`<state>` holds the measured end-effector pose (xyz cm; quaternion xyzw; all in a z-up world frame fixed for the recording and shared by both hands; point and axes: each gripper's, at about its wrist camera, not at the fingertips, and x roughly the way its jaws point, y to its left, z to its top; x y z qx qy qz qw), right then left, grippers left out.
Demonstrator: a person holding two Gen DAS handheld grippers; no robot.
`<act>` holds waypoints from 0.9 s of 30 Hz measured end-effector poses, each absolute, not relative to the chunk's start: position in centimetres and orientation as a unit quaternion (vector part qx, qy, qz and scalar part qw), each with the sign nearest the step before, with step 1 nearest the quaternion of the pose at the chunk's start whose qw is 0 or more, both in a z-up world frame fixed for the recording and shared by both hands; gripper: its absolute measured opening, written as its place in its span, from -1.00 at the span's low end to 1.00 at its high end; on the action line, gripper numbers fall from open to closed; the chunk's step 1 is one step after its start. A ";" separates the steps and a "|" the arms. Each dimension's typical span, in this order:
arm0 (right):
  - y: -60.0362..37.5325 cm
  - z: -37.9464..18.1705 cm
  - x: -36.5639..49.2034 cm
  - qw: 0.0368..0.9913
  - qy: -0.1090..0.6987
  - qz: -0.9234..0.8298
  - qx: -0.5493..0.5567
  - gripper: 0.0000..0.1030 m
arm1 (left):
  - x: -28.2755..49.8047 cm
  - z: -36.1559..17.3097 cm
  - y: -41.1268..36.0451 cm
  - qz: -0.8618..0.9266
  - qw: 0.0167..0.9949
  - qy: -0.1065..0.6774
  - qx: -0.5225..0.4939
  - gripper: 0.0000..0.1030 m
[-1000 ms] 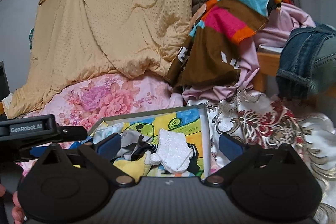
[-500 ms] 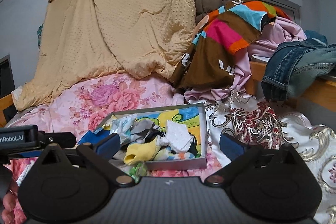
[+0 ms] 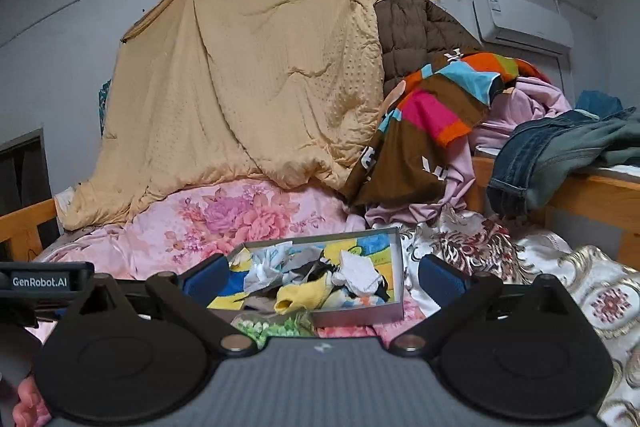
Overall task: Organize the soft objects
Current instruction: 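Withdraw both grippers toward the orange silicone piece and grey face mask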
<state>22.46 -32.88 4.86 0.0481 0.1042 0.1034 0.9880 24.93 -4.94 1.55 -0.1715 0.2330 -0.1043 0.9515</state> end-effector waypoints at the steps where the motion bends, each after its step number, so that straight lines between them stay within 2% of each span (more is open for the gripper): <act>1: -32.9 4.7 21.8 0.988 0.107 0.102 0.048 0.99 | 24.5 1.5 -4.9 -0.106 0.952 0.233 -0.168 0.98; 12: -31.8 2.7 16.4 0.983 0.162 0.086 0.031 0.99 | 19.7 -0.5 -4.0 -0.124 0.952 0.239 -0.143 0.98; 27: -31.1 0.8 17.4 0.967 0.241 0.080 0.028 0.99 | 17.4 -4.0 -3.3 -0.127 0.948 0.270 -0.107 0.98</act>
